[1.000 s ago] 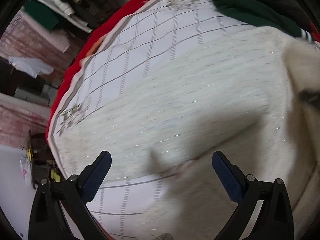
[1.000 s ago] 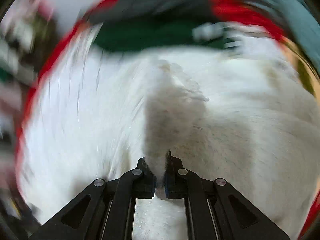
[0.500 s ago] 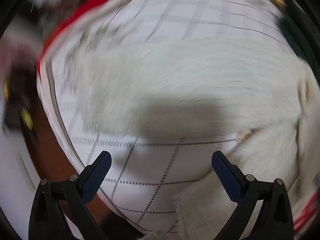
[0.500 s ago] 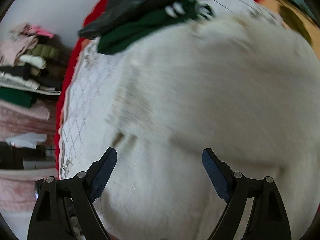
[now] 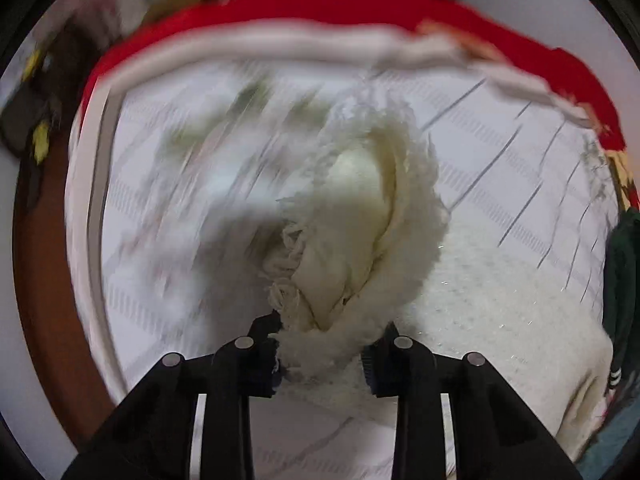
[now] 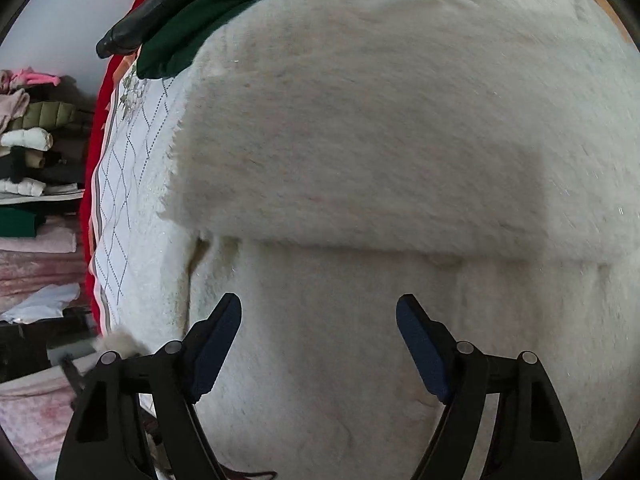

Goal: Fold large clothes

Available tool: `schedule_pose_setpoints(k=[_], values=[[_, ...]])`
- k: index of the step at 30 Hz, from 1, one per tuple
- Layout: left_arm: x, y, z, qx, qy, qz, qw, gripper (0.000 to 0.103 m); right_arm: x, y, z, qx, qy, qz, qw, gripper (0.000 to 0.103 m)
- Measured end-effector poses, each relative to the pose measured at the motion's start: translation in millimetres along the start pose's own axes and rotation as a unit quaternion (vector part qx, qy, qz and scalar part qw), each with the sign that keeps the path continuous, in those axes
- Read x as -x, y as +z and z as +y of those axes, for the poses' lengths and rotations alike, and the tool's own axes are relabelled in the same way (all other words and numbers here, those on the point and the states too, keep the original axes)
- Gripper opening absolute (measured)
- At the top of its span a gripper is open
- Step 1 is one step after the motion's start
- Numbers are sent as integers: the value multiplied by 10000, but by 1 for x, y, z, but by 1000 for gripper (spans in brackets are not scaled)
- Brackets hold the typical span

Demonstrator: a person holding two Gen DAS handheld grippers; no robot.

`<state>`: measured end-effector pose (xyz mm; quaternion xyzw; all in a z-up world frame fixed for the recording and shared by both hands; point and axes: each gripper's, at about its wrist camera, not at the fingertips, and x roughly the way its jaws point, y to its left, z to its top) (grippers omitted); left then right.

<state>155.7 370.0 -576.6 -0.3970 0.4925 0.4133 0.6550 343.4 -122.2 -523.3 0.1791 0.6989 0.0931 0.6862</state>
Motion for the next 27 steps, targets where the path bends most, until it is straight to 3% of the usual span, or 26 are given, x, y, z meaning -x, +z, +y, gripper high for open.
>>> schedule_pose_setpoints(k=[5, 8, 11, 13, 15, 16, 19, 21, 22, 23, 24, 27], values=[[2, 64, -36, -446, -527, -609, 9958, 24, -3, 14, 33, 341, -100, -37, 9994, 82], [-9, 64, -46, -549, -862, -306, 9943, 28, -7, 23, 41, 324, -55, -34, 9995, 82], [-35, 59, -25, -319, -1277, 117, 9912, 34, -11, 30, 45, 205, -12, -68, 9998, 82], [-47, 48, -21, 12, -1695, 414, 9847, 40, -11, 32, 46, 121, 28, -200, 9997, 82], [-54, 45, -20, 327, -2145, 423, 9753, 65, -13, 33, 47, 105, -14, -269, 9996, 82], [-58, 47, -20, 450, -2354, 414, 9700, 71, -14, 34, 46, 117, -54, -270, 9996, 82], [-61, 51, -38, 564, -2263, 252, 9721, 74, -15, 36, 50, 188, -153, -285, 9993, 82], [-63, 54, -48, 564, -2000, 102, 9781, 71, -13, 38, 55, 274, -269, -361, 9986, 82], [-60, 55, -55, 492, -1821, -99, 9820, 62, -12, 40, 58, 301, -280, -387, 9984, 82], [-55, 54, -62, 392, -1663, -234, 9850, 21, -12, 42, 61, 309, -256, -412, 9983, 82], [-54, 57, -72, 260, -1587, -249, 9867, 13, -13, 44, 65, 329, -201, -448, 9983, 82], [-41, 70, -72, 101, -1410, -493, 9887, 11, -26, 51, 83, 470, -24, -473, 9978, 82]])
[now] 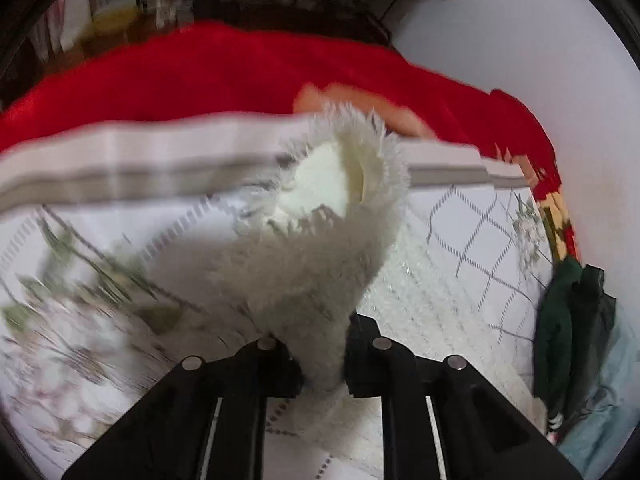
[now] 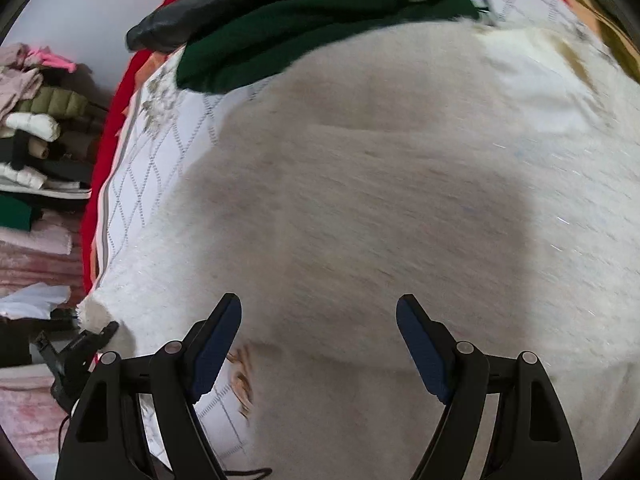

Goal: Fold large clothes

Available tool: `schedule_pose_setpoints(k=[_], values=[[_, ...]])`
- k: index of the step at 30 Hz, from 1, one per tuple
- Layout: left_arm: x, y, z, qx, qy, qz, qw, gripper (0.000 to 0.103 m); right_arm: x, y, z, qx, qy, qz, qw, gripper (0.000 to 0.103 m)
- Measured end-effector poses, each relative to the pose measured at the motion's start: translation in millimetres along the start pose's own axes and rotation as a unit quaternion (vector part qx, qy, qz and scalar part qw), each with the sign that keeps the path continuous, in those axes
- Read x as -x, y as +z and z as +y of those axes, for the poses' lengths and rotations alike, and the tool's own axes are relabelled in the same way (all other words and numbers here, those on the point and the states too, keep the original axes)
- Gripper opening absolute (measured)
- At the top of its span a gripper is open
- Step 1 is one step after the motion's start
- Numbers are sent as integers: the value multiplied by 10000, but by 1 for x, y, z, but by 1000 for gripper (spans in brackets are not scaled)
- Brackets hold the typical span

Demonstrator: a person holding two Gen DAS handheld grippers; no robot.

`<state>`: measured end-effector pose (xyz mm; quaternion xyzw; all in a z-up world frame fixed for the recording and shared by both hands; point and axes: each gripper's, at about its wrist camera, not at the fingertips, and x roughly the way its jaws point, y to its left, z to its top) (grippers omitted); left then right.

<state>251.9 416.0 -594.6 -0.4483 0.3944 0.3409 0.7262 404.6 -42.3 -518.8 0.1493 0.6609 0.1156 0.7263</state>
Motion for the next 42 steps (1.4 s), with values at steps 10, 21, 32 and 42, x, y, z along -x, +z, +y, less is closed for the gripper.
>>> schedule_pose_setpoints(k=[10, 21, 32, 42], values=[[68, 25, -12, -963, 312, -649, 9927, 10, -40, 4, 45, 249, 292, 436, 9983, 82], [147, -80, -188, -3808, 58, -1132, 9177, 9, 35, -10, -43, 42, -1649, -165, 9862, 93], [173, -300, -346, -5092, -1407, 286, 8486, 10, 121, -21, -219, -1456, -975, -654, 9824, 93], [137, -449, -417, -5864, -1531, 1311, 7845, 20, 181, -58, -354, -2102, -1237, -878, 9658, 93]])
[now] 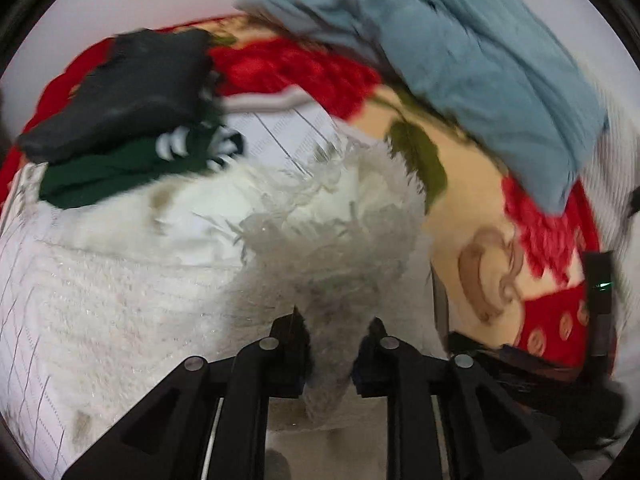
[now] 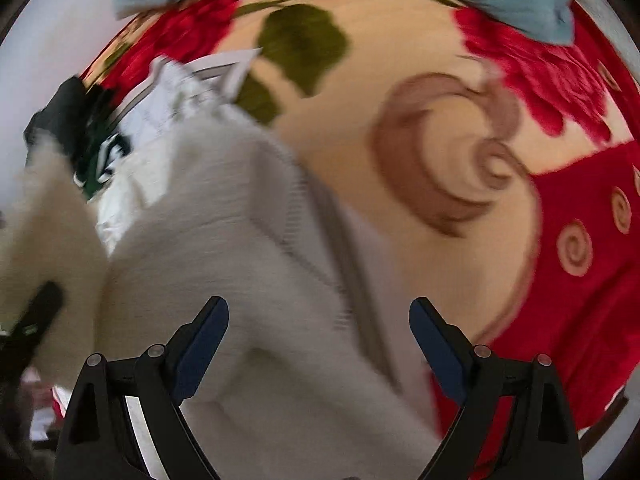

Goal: Fold large clothes

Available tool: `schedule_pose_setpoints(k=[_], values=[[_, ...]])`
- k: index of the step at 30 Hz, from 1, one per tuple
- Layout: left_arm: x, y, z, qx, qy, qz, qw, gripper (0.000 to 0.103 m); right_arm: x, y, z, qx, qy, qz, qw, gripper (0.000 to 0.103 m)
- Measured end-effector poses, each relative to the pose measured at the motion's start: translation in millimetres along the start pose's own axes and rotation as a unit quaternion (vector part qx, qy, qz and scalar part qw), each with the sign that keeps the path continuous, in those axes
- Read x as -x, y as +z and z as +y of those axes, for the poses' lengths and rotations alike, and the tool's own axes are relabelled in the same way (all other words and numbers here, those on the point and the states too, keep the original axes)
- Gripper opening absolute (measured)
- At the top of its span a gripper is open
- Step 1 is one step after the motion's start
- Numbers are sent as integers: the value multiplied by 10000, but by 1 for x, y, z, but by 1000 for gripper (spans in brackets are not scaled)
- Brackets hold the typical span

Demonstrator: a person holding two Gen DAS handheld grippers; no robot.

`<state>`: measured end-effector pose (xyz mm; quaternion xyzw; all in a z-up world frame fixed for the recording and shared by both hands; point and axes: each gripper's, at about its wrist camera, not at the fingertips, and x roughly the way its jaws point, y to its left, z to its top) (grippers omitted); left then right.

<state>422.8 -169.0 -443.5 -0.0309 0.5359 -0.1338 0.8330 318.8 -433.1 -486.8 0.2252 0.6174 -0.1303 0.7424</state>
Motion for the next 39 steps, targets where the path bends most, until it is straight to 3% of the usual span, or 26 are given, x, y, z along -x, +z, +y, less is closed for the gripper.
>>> schedule_pose_setpoints(k=[1, 2, 3, 4, 5, 8, 13, 17, 21, 24, 26, 28, 30, 32, 36, 39], values=[[-4, -2, -3, -62, 28, 11, 10000, 24, 0, 0, -9, -78, 28, 31, 10000, 93], [-8, -5, -3, -114, -9, 24, 9999, 39, 0, -3, -20, -199, 113, 88, 9997, 93], [-9, -8, -2, -111, -112, 63, 9999, 72, -2, -6, -24, -277, 193, 129, 9993, 93], [-10, -10, 1, -81, -220, 114, 9997, 87, -3, -12, -30, -346, 284, 190, 9988, 93], [-7, -12, 5, -26, -304, 65, 9995, 93, -3, -19, -39, -384, 340, 258, 9984, 93], [11, -18, 16, -54, -191, -151, 9997, 93, -3, -36, -41, -411, 419, 410, 9974, 93], [47, -46, 72, -72, 893, -139, 9959, 93, -7, -89, -24, -506, 958, 1006, 9890, 93], [68, -112, 134, 80, 2044, 390, 9781, 93, -26, -139, 24, -27, 1281, 1722, 9767, 93], [60, -183, 179, 420, 2689, 1250, 9541, 93, -44, -182, 84, 612, 1379, 2140, 9651, 93], [47, -218, 189, 558, 2849, 1444, 9460, 93, -56, -192, 121, 901, 1348, 2220, 9615, 90], [32, -230, 188, 549, 2896, 1546, 9430, 94, -58, -183, 144, 994, 1420, 2230, 9593, 86], [28, -230, 187, 595, 2948, 1409, 9432, 98, -52, -164, 163, 1134, 1460, 2017, 9618, 85], [21, -226, 187, 697, 3105, 1385, 9378, 103, -44, -141, 176, 1249, 1449, 1781, 9652, 67], [16, -222, 194, 873, 2978, 1477, 9391, 103, -36, -116, 186, 1349, 1344, 1627, 9681, 57], [24, -213, 212, 1258, 2526, 1691, 9443, 103, -25, -59, 194, 1228, 1200, 1377, 9755, 57], [48, -191, 213, 1287, 2776, 1467, 9407, 103, -23, -9, 206, 1089, 1046, 1158, 9817, 58]])
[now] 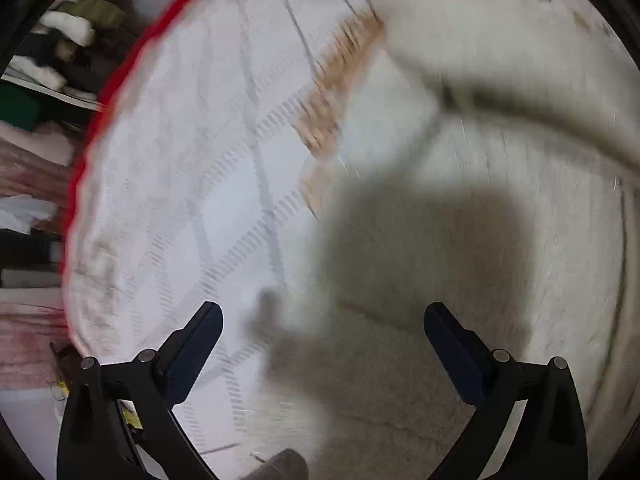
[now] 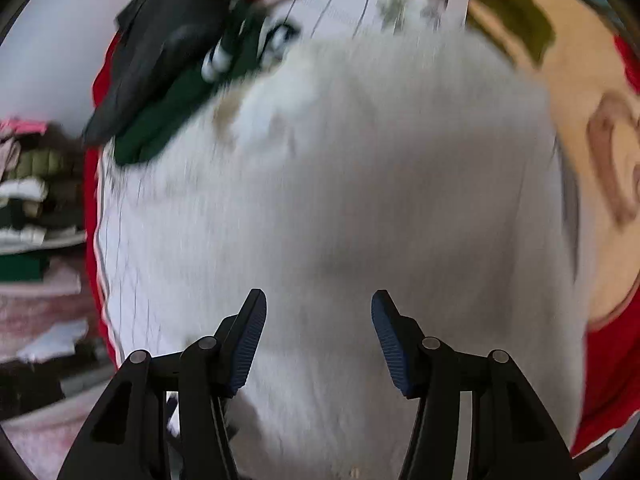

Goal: Fold large clothes

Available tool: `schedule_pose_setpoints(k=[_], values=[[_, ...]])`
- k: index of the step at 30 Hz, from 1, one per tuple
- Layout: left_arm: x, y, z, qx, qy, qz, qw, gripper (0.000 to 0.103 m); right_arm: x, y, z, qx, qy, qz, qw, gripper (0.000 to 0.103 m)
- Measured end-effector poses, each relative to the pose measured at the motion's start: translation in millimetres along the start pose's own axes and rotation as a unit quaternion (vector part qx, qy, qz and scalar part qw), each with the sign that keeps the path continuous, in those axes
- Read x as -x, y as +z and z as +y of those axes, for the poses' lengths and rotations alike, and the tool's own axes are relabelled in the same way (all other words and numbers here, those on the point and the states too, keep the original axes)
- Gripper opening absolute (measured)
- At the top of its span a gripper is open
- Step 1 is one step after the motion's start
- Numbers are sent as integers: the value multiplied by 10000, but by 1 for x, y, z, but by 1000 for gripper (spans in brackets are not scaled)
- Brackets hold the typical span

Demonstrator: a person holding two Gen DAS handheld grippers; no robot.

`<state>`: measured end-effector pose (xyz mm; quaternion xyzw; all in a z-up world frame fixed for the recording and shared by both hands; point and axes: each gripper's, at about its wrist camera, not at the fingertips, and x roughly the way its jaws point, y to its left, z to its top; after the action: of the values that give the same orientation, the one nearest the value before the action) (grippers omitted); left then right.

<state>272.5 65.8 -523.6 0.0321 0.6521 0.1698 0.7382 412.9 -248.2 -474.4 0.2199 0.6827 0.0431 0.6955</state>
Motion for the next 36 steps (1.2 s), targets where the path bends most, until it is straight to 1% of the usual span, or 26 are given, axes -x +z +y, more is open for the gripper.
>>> schedule_pose_setpoints(k=[1, 3, 5, 6, 7, 8, 9, 11, 12, 13, 14, 15, 16, 19, 20, 22, 25, 26, 27, 28, 30, 31, 32, 34, 35, 36], values=[[16, 13, 1, 77, 32, -191, 9998, 103, 1, 16, 1, 31, 1, -50, 10000, 58], [36, 40, -2, 232, 126, -453, 9986, 103, -4, 51, 10, 153, -140, -158, 9997, 59], [52, 83, -16, 339, 107, -766, 9964, 103, -22, 82, 18, 202, -388, -79, 9990, 59], [55, 102, -25, 330, 123, -886, 9955, 103, -31, 87, 21, 215, -476, -10, 9986, 59], [55, 122, -37, 268, 182, -1009, 9944, 103, -49, 101, 25, 296, -709, 234, 9968, 59], [50, 142, -50, 165, 262, -1109, 9933, 103, -58, 105, 18, 334, -915, 408, 9944, 59], [43, 159, -62, 65, 349, -1165, 9925, 103, -73, 109, 17, 339, -1171, 588, 9908, 59], [24, 184, -75, -197, 455, -1195, 9916, 103, -97, 119, 14, 287, -1469, 970, 9840, 59], [13, 194, -84, -372, 516, -1193, 9908, 103, -100, 122, 14, 255, -1504, 977, 9834, 53], [8, 200, -91, -498, 569, -1189, 9900, 103, -102, 125, 15, 290, -1598, 938, 9823, 42], [1, 206, -96, -657, 593, -1195, 9889, 103, -104, 130, 17, 354, -1763, 920, 9794, 22], [-4, 210, -100, -789, 607, -1214, 9876, 103, -105, 133, 16, 289, -1707, 929, 9805, 17], [-7, 211, -103, -879, 633, -1248, 9863, 103, -105, 136, 14, 138, -1638, 916, 9821, 15], [-8, 208, -104, -991, 621, -1336, 9841, 103, -95, 145, 14, -51, -1496, 689, 9863, 11], [-7, 205, -101, -985, 592, -1353, 9841, 103, -88, 147, 16, -114, -1446, 536, 9880, 11], [-6, 204, -102, -965, 543, -1362, 9845, 103, -68, 150, 19, -327, -1198, 142, 9922, 11], [-11, 204, -100, -899, 442, -1318, 9862, 103, -39, 159, 22, -598, -916, -516, 9927, 11], [-12, 205, -100, -867, 421, -1293, 9869, 103, -34, 164, 22, -620, -919, -663, 9916, 11], [-14, 209, -101, -846, 415, -1271, 9874, 103, -35, 168, 21, -632, -909, -671, 9916, 11], [-13, 210, -100, -807, 398, -1237, 9882, 103, -43, 175, 18, -653, -867, -499, 9928, 11], [-9, 213, -96, -672, 326, -1204, 9899, 103, -68, 181, 10, -553, -837, 179, 9948, 13], [-1, 214, -89, -495, 284, -1269, 9903, 103, -71, 184, 6, -580, -789, 397, 9944, 13], [6, 215, -83, -349, 302, -1383, 9893, 103, -63, 184, 4, -588, -618, 385, 9956, 16], [23, 216, -71, -36, 582, -1745, 9829, 103, -41, 183, 8, -448, -430, 230, 9978, 21], [30, 217, -66, 71, 853, -1936, 9773, 103, -28, 182, 12, -320, -321, 77, 9989, 31], [31, 219, -66, 86, 1041, -1992, 9744, 103, -20, 180, 15, -209, -193, -16, 9996, 46]])
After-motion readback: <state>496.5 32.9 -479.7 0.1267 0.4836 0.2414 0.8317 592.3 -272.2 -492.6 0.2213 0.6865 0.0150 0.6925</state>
